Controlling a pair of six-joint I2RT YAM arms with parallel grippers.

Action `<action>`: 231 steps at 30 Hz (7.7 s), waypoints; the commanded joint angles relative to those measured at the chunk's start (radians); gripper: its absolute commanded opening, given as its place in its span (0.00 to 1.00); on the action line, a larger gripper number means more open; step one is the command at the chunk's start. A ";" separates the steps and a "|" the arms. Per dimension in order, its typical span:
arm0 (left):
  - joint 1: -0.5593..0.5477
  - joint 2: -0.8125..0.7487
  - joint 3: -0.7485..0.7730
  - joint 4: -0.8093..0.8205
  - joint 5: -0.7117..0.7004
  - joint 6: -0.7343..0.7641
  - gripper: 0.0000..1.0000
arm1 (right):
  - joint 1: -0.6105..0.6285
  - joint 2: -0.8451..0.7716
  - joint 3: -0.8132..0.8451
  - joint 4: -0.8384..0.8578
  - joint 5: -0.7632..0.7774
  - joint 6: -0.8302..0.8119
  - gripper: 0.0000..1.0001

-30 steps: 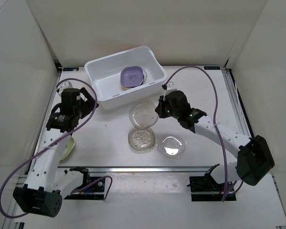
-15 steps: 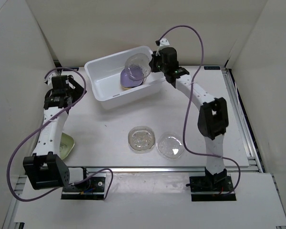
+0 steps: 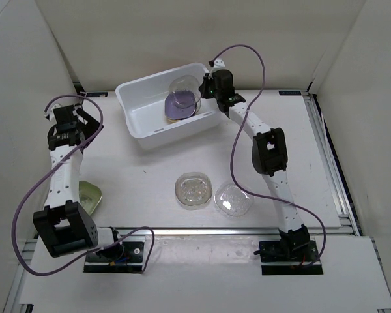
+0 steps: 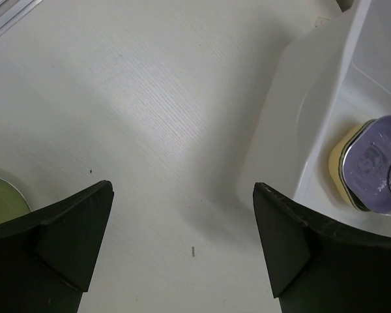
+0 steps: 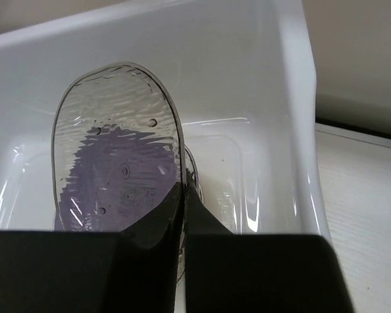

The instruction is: Place the plates into the plastic bin on the countertop

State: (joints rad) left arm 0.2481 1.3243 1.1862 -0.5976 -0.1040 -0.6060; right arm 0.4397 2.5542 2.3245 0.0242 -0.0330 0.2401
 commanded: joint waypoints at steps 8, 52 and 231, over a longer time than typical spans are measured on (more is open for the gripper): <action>0.101 -0.027 -0.027 -0.160 -0.029 -0.051 0.99 | 0.002 0.017 0.033 0.072 -0.071 0.067 0.11; 0.445 -0.097 -0.410 -0.505 -0.326 -0.452 0.99 | -0.091 -0.535 -0.429 -0.064 -0.397 -0.097 0.99; -0.380 -0.251 -0.019 -0.084 -0.396 0.014 0.99 | 0.220 -0.892 -0.908 -0.159 -0.381 -0.203 0.00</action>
State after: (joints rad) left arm -0.1490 1.0416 1.1278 -0.7277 -0.4603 -0.6243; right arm 0.7078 1.6142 1.2949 -0.0963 -0.3668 0.0757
